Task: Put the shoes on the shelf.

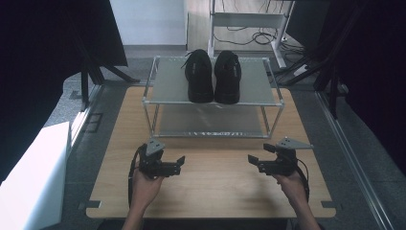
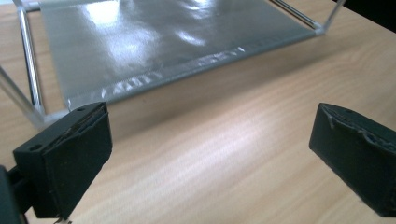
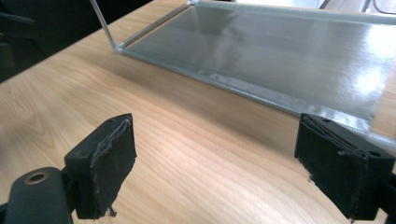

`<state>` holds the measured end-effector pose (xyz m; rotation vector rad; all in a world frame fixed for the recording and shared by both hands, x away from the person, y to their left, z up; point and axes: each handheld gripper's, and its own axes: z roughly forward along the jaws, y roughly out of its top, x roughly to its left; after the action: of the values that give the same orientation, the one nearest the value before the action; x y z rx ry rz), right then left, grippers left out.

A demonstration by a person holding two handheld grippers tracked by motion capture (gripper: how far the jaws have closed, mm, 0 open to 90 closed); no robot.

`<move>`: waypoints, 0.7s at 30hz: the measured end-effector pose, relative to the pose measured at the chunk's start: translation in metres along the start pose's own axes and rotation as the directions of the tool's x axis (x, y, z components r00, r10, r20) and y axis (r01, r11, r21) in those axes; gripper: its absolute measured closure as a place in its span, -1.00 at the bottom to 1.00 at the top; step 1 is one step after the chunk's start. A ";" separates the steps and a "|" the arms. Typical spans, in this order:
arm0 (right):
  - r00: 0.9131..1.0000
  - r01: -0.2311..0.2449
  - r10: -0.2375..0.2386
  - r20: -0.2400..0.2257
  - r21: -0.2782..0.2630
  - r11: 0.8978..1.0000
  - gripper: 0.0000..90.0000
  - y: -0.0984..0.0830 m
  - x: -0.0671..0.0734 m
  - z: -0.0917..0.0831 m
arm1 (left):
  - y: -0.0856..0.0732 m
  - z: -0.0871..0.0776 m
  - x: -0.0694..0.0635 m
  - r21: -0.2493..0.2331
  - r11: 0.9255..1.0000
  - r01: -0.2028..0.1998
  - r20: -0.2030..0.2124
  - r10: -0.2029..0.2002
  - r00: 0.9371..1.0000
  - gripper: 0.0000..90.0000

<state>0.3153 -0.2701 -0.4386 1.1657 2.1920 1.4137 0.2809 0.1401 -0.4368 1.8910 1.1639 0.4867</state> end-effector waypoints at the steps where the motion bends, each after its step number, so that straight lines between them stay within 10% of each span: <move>1: 1.000 0.008 -0.008 0.008 0.000 1.000 -0.74 -0.002 0.000 -0.003 | -0.004 -0.001 0.000 0.004 1.000 0.001 0.002 -0.001 1.000 -1.00; 21: 0.990 0.017 -0.037 0.136 0.143 0.990 -1.00 -0.059 0.002 -0.004 | -0.072 0.009 0.000 0.104 0.994 -0.031 -0.022 0.033 0.999 -1.00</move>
<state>0.2837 -0.2831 -0.4867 1.2362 2.2315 1.1455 0.2478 0.1515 -0.5006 2.0002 1.1962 0.4749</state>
